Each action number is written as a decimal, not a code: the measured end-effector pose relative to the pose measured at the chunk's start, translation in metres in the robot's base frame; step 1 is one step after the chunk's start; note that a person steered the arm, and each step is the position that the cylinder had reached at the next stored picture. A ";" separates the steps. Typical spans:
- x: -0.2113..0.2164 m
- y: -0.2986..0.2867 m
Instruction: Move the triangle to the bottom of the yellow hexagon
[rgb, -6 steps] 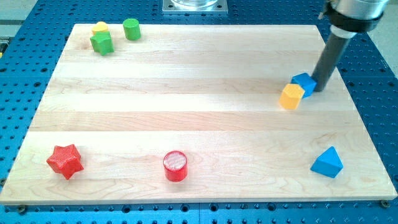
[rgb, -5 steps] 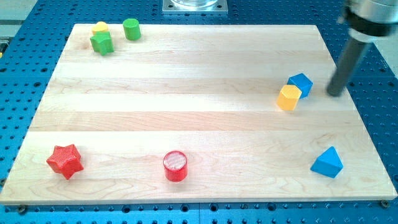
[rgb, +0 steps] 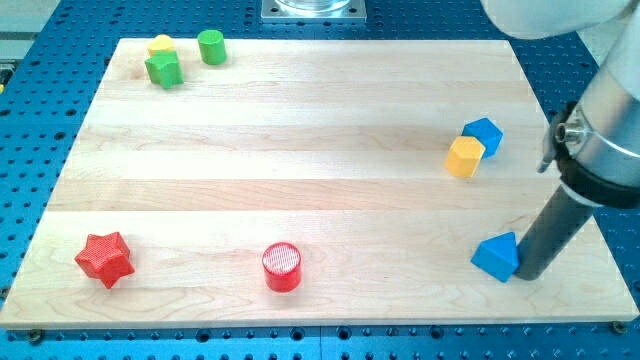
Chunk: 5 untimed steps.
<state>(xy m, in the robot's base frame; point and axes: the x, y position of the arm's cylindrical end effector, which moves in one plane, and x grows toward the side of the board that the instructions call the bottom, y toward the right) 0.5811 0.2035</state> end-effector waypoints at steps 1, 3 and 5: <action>0.019 -0.006; -0.022 -0.059; -0.044 -0.045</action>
